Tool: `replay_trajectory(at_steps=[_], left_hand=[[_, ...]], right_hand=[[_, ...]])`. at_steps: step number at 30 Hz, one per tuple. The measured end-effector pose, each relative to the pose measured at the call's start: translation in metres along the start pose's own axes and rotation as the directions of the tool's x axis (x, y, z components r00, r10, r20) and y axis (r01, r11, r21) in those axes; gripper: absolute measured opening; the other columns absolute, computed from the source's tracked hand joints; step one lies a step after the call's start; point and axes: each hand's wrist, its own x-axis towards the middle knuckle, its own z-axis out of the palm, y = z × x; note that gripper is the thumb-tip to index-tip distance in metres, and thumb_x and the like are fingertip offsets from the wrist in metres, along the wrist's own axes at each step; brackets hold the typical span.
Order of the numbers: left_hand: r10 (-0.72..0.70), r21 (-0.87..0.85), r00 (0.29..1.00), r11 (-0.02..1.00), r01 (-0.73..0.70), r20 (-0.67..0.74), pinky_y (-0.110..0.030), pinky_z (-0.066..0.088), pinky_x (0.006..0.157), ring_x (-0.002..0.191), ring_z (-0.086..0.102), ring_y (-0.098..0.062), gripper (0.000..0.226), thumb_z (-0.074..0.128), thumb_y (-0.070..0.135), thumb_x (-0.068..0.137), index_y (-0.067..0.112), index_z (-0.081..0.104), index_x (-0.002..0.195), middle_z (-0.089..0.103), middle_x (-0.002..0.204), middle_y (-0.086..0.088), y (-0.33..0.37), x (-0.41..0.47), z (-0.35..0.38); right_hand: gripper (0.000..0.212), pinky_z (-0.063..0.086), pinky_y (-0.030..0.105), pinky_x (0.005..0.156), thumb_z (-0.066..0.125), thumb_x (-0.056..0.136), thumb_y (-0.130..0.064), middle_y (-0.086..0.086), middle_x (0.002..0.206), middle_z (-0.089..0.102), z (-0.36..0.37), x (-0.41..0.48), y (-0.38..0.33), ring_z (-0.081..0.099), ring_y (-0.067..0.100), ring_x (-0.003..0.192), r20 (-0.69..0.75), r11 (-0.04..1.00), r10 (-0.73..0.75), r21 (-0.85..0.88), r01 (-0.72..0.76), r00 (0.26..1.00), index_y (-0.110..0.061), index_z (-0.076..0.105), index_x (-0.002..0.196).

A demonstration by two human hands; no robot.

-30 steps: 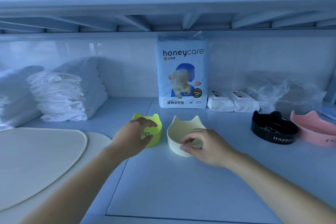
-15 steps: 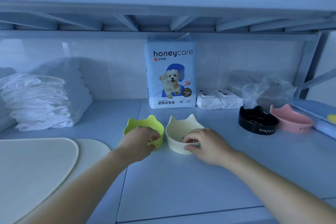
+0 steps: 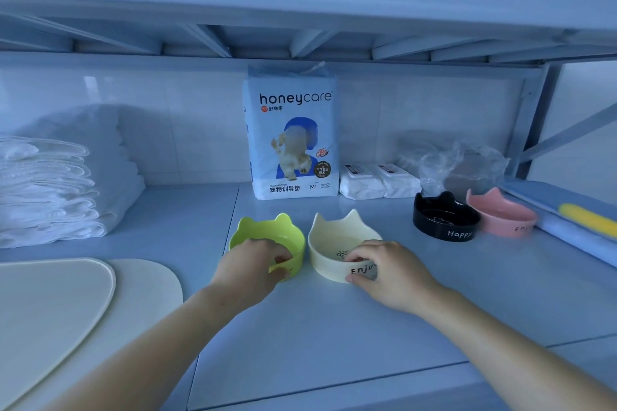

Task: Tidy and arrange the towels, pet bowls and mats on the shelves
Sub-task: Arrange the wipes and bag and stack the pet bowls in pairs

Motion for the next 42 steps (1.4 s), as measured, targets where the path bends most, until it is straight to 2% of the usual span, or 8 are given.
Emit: replay_trajectory(at_steps=[6, 12, 22, 25, 28, 30, 35, 42], left_hand=[[0.02, 0.029, 0.999, 0.999, -0.019, -0.046, -0.028, 0.046, 0.068, 0.087, 0.054, -0.016, 0.013, 0.055, 0.029, 0.089, 0.026, 0.063, 0.099, 0.061, 0.097, 0.009, 0.023, 0.007, 0.007], [0.047, -0.067, 0.982, 0.996, -0.06, -0.184, -0.035, 0.049, 0.069, 0.083, 0.053, -0.022, 0.013, 0.059, 0.024, 0.087, 0.019, 0.066, 0.098, 0.062, 0.095, 0.003, 0.061, 0.027, 0.011], [0.205, -0.118, 0.896, 0.956, -0.27, -0.393, -0.031, 0.049, 0.064, 0.082, 0.06, -0.027, 0.03, 0.059, 0.027, 0.079, 0.016, 0.07, 0.104, 0.066, 0.091, -0.002, 0.181, 0.091, 0.032], [0.204, -0.103, 0.895, 0.959, -0.264, -0.397, -0.03, 0.047, 0.062, 0.089, 0.056, -0.023, 0.025, 0.062, 0.021, 0.087, 0.022, 0.067, 0.111, 0.062, 0.097, 0.0, 0.22, 0.111, 0.047], [0.191, -0.08, 0.911, 0.969, -0.235, -0.365, -0.027, 0.041, 0.063, 0.093, 0.053, -0.019, 0.028, 0.058, 0.025, 0.09, 0.025, 0.063, 0.117, 0.059, 0.102, 0.002, 0.25, 0.131, 0.061], [0.18, -0.074, 0.923, 0.973, -0.217, -0.34, -0.029, 0.046, 0.068, 0.095, 0.052, -0.018, 0.029, 0.056, 0.026, 0.091, 0.026, 0.062, 0.119, 0.058, 0.102, 0.002, 0.261, 0.143, 0.069], [0.162, -0.013, 0.951, 0.985, -0.171, -0.263, -0.03, 0.048, 0.071, 0.099, 0.05, -0.017, 0.029, 0.052, 0.028, 0.093, 0.027, 0.06, 0.121, 0.056, 0.104, 0.003, 0.277, 0.16, 0.086], [0.178, 0.036, 0.958, 0.984, -0.174, -0.227, -0.029, 0.045, 0.068, 0.101, 0.051, -0.019, 0.03, 0.048, 0.027, 0.095, 0.026, 0.058, 0.123, 0.055, 0.107, 0.001, 0.293, 0.17, 0.103]], right_hand=[[0.017, 0.047, 0.026, 0.079, 0.063, 0.085, -0.03, -0.014, 0.099, 0.065, -0.006, -0.006, 0.018, 0.058, 0.01, 0.095, -0.023, 0.999, -0.032, 0.029, 0.033, 0.999, -0.029, 0.068, 0.101], [0.021, 0.051, 0.035, 0.075, 0.067, 0.08, -0.029, -0.007, 0.088, 0.067, -0.038, -0.017, 0.062, 0.063, 0.016, 0.083, -0.131, 0.989, -0.052, 0.133, 0.07, 0.99, -0.022, 0.072, 0.098], [0.016, 0.047, 0.022, 0.074, 0.071, 0.078, -0.024, -0.01, 0.084, 0.068, -0.126, -0.037, 0.171, 0.055, -0.003, 0.079, -0.334, 0.997, -0.068, 0.01, 0.076, 0.94, -0.022, 0.074, 0.094], [0.014, 0.052, 0.034, 0.073, 0.066, 0.077, -0.024, -0.013, 0.081, 0.067, -0.137, -0.041, 0.204, 0.056, 0.009, 0.076, -0.368, 0.992, -0.083, -0.117, 0.042, 0.926, -0.026, 0.072, 0.09], [0.018, 0.045, 0.025, 0.06, 0.071, 0.077, -0.011, -0.01, 0.084, 0.069, -0.144, -0.043, 0.227, 0.059, 0.013, 0.081, -0.381, 0.993, -0.04, -0.116, -0.005, 0.924, -0.022, 0.074, 0.091], [0.019, 0.042, 0.021, 0.061, 0.068, 0.08, -0.01, -0.01, 0.088, 0.069, -0.148, -0.039, 0.241, 0.057, 0.01, 0.084, -0.367, 0.996, 0.0, -0.079, -0.031, 0.93, -0.02, 0.073, 0.096], [0.023, 0.049, 0.033, 0.072, 0.064, 0.084, -0.013, -0.009, 0.097, 0.068, -0.15, -0.022, 0.267, 0.059, 0.017, 0.092, -0.317, 0.996, 0.074, -0.028, -0.087, 0.946, -0.022, 0.071, 0.104], [0.019, 0.05, 0.037, 0.072, 0.06, 0.081, -0.004, -0.001, 0.091, 0.069, -0.142, -0.015, 0.294, 0.061, 0.02, 0.087, -0.26, 0.989, 0.148, 0.02, -0.148, 0.954, -0.012, 0.072, 0.095]])
